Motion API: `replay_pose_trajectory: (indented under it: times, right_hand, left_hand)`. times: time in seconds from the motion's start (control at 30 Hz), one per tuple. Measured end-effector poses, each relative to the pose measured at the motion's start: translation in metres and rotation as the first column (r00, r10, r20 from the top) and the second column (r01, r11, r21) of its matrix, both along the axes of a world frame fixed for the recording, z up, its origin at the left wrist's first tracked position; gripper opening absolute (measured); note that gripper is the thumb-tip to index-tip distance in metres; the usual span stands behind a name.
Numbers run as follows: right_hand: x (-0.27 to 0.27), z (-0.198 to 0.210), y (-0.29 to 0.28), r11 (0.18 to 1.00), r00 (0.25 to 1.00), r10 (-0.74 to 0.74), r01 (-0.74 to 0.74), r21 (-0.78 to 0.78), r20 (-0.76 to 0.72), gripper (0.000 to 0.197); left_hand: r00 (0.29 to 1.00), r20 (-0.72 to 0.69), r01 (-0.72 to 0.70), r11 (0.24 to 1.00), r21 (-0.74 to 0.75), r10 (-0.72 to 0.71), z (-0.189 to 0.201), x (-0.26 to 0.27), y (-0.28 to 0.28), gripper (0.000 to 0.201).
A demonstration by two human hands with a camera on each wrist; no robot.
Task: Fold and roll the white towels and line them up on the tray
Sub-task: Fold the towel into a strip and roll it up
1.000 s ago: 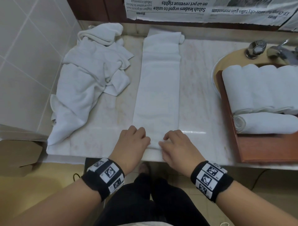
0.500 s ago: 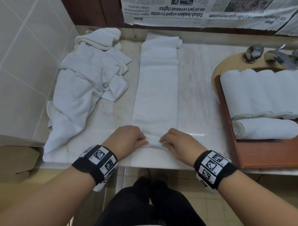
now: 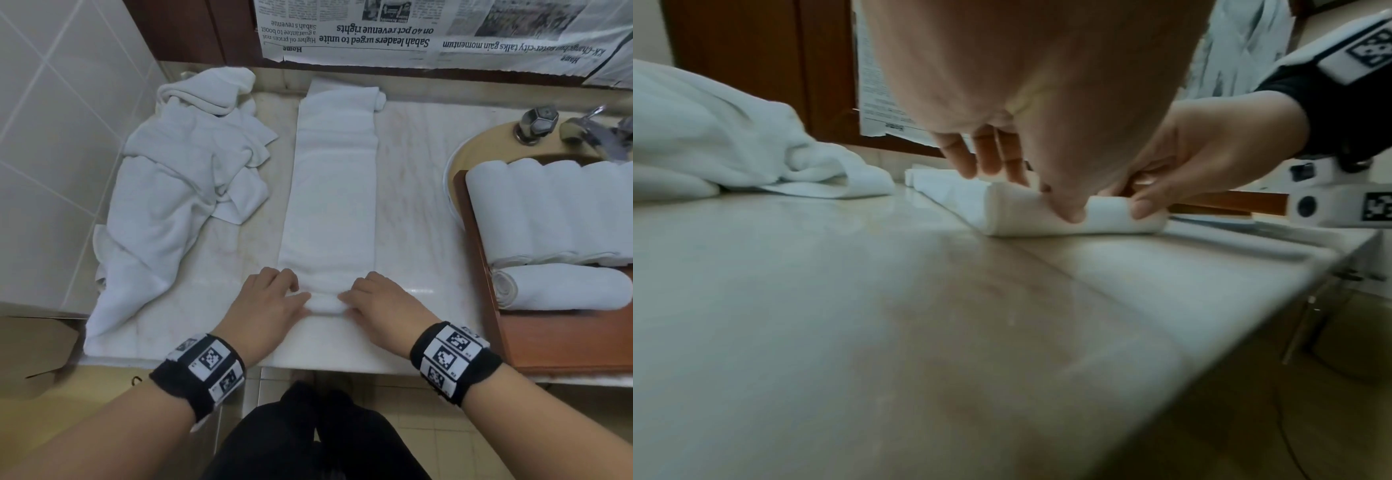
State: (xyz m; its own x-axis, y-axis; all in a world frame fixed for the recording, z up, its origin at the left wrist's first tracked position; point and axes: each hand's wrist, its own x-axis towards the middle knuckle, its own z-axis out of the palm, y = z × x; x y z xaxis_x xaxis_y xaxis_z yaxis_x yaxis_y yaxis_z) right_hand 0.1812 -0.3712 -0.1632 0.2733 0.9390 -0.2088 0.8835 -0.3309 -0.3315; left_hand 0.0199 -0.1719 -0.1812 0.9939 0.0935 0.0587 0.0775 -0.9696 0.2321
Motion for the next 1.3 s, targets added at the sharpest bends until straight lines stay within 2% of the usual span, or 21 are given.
replay_pose_trajectory:
  times: [0.07, 0.1, 0.17, 0.23, 0.33, 0.4, 0.47, 0.57, 0.67, 0.73, 0.83, 0.9, 0.97, 1.07, 1.13, 1.2, 1.27, 1.3]
  right_hand:
    - [0.01, 0.009, 0.004, 0.996, 0.982, -0.073, 0.064, -0.06, -0.172, 0.024]
    - [0.013, 0.01, 0.007, 0.994, 0.976, -0.093, 0.08, -0.074, -0.197, 0.024]
    - [0.015, 0.009, 0.01, 0.994, 0.98, -0.095, 0.083, -0.074, -0.172, 0.024]
    - [0.011, 0.006, 0.011, 0.994, 0.99, -0.102, 0.097, -0.06, -0.095, 0.026]
    - [-0.004, 0.0, 0.008, 0.994, 0.987, -0.092, 0.1, -0.054, 0.131, 0.04]
    - [-0.014, -0.002, 0.008, 0.992, 0.962, -0.117, 0.125, -0.018, 0.245, 0.05]
    - [-0.018, -0.006, 0.01, 0.984, 0.943, -0.169, 0.18, -0.012, 0.288, 0.051]
    - [-0.012, -0.008, 0.017, 0.978, 0.929, -0.202, 0.207, 0.016, 0.31, 0.04]
    - [0.006, -0.003, 0.022, 0.993, 0.972, -0.099, 0.11, -0.041, 0.215, 0.027]
    - [0.022, 0.004, 0.024, 0.994, 0.995, -0.077, 0.081, -0.068, 0.057, 0.025]
    - [0.039, 0.017, 0.026, 0.976, 0.951, -0.218, 0.208, -0.066, -0.218, 0.03]
    - [0.043, 0.021, 0.029, 0.965, 0.929, -0.261, 0.254, -0.061, -0.262, 0.021]
    - [0.04, 0.018, 0.033, 0.962, 0.943, -0.273, 0.264, -0.069, -0.191, 0.02]
    - [0.025, 0.008, 0.034, 0.962, 0.962, -0.273, 0.273, -0.029, -0.004, 0.031]
    - [0.012, 0.003, 0.034, 0.963, 0.953, -0.257, 0.267, -0.041, 0.159, 0.04]
    - [0.006, 0.0, 0.035, 0.954, 0.921, -0.284, 0.3, -0.018, 0.268, 0.048]
    - [0.008, -0.002, 0.038, 0.947, 0.898, -0.313, 0.32, 0.028, 0.309, 0.048]
    - [0.011, -0.002, 0.041, 0.947, 0.897, -0.316, 0.317, 0.049, 0.311, 0.046]
  left_hand:
    - [0.995, -0.049, 0.084, 0.995, -0.046, -0.086, 0.0, 0.007, 0.013, 0.035]
    - [0.991, -0.087, 0.094, 0.992, -0.079, -0.101, 0.002, 0.011, 0.018, 0.041]
    - [0.98, -0.183, 0.054, 0.989, -0.135, -0.079, 0.01, 0.022, 0.024, 0.048]
    - [0.954, -0.299, -0.015, 0.99, -0.141, -0.029, 0.02, 0.032, 0.026, 0.042]
    - [0.971, -0.224, -0.126, 0.977, -0.174, 0.085, 0.021, 0.037, 0.019, 0.024]
    - [0.988, -0.108, -0.116, 0.992, -0.052, 0.11, 0.014, 0.034, 0.008, 0.02]
    - [0.986, -0.074, -0.145, 0.989, 0.034, 0.147, 0.01, 0.026, -0.006, 0.019]
    - [0.982, -0.068, -0.17, 0.981, 0.092, 0.176, 0.007, 0.022, -0.013, 0.026]
    - [0.985, -0.036, -0.166, 0.982, 0.085, 0.169, 0.006, 0.025, -0.002, 0.026]
    - [0.992, -0.012, -0.122, 0.991, 0.048, 0.122, 0.004, 0.029, 0.01, 0.022]
    - [0.995, -0.078, -0.06, 0.998, -0.037, 0.057, 0.006, 0.035, 0.025, 0.038]
    - [0.977, -0.189, -0.124, 0.982, -0.145, 0.096, 0.014, 0.043, 0.031, 0.039]
    - [0.95, -0.261, -0.235, 0.945, -0.229, 0.173, 0.023, 0.051, 0.035, 0.031]
    - [0.913, -0.239, -0.398, 0.857, -0.328, 0.332, 0.028, 0.062, 0.034, 0.02]
    - [0.908, -0.231, -0.398, 0.891, -0.218, 0.349, 0.026, 0.067, 0.024, 0.018]
    - [0.933, -0.17, -0.323, 0.946, -0.009, 0.317, 0.021, 0.067, 0.013, 0.02]
    - [0.952, -0.145, -0.257, 0.96, 0.109, 0.271, 0.017, 0.065, 0.006, 0.024]
    - [0.959, -0.136, -0.231, 0.965, 0.125, 0.247, 0.015, 0.065, 0.005, 0.032]
